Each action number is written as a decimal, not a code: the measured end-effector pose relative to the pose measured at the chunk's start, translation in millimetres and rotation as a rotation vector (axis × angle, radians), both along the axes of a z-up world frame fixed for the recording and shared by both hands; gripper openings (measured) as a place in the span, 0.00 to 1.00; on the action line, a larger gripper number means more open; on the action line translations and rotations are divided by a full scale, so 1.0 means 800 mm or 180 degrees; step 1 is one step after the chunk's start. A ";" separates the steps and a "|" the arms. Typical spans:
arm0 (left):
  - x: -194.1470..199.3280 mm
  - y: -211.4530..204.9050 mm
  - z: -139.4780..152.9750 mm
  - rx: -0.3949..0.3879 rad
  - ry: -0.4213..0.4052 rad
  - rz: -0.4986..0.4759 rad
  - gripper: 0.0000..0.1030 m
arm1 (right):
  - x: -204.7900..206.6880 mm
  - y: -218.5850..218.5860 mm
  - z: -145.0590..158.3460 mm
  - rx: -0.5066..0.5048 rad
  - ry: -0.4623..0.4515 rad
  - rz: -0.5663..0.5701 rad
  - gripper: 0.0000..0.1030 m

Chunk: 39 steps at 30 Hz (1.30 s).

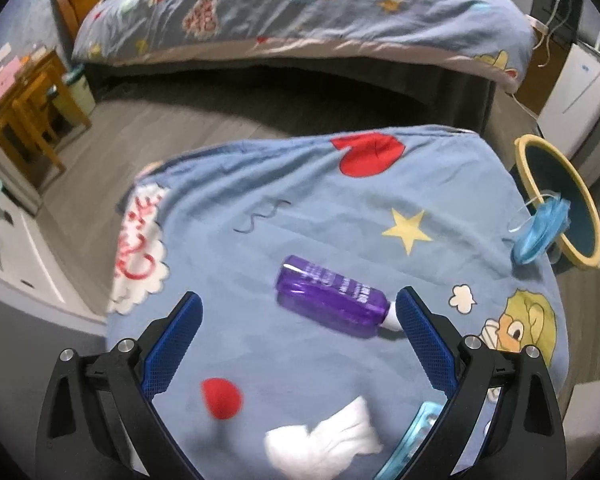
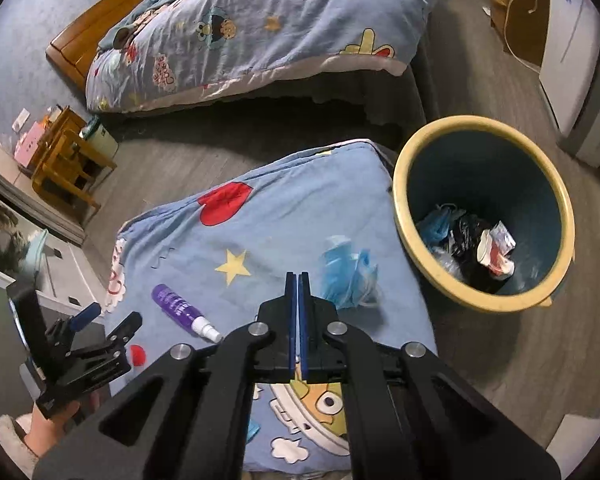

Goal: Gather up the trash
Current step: 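Carry the mask toward the bin with the right tool while the left tool grasps the purple spray bottle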

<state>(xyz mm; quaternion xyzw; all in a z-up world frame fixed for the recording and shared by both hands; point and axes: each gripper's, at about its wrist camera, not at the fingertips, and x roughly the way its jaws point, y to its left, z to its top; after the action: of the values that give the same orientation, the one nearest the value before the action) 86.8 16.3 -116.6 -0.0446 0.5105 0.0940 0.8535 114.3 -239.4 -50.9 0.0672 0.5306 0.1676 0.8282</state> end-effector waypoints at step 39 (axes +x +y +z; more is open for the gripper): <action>0.034 -0.001 -0.075 -0.0509 0.0361 0.0147 0.36 | 0.086 -0.026 -0.105 0.0092 0.0625 -0.0422 0.12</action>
<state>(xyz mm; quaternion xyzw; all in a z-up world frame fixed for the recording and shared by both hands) 114.2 15.2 -176.5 -0.1190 0.5627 0.0749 0.8146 183.2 -259.8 -134.8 0.1303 0.6011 0.1127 0.7804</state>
